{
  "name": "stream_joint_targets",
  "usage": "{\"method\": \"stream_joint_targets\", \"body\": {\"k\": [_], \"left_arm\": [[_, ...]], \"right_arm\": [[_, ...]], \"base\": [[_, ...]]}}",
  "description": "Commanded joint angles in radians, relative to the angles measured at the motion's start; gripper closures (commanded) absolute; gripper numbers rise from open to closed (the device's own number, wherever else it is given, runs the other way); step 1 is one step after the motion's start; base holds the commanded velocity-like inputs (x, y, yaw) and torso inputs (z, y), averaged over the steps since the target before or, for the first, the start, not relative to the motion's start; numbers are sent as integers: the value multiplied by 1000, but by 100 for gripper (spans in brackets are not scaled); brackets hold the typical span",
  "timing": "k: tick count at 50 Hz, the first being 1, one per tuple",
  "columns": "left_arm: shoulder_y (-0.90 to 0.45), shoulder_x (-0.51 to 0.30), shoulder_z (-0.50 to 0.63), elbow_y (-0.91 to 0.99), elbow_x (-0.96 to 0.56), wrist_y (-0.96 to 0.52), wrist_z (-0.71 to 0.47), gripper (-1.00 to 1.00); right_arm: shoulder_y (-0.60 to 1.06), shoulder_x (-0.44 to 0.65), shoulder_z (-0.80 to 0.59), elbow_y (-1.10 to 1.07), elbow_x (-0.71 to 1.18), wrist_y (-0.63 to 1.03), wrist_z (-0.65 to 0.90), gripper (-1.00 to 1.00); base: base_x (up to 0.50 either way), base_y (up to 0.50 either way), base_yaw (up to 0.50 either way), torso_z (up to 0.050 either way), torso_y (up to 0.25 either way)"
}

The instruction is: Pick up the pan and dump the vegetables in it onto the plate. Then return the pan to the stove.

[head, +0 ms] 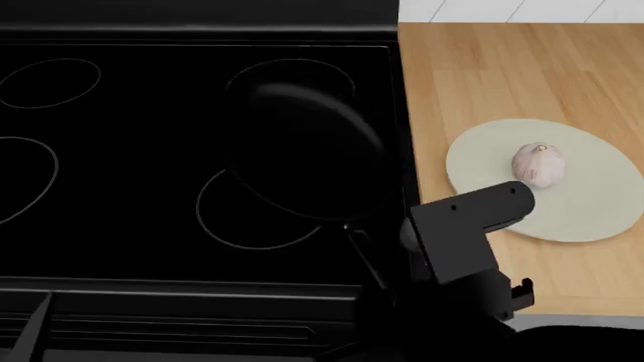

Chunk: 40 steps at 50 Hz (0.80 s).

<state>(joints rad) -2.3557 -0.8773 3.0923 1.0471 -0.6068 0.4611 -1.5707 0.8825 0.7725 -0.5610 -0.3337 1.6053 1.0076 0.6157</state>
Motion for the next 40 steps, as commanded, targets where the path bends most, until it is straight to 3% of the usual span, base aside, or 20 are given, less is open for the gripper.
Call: {"method": "stream_joint_targets", "body": {"k": [1, 18, 40], "left_arm": [[0, -27, 45, 0, 56, 18, 0, -100], [21, -47, 49, 0, 79, 17, 0, -100], [62, -80, 49, 0, 120, 6, 0, -100]], "right_arm": [[169, -77, -72, 105, 5, 142, 75, 100], [268, -174, -173, 246, -37, 227, 91, 100], [323, -288, -288, 421, -237, 173, -94, 100]], "base": [[0, 0, 0, 0, 0], [0, 0, 0, 1, 2], [0, 0, 0, 0, 2]]}}
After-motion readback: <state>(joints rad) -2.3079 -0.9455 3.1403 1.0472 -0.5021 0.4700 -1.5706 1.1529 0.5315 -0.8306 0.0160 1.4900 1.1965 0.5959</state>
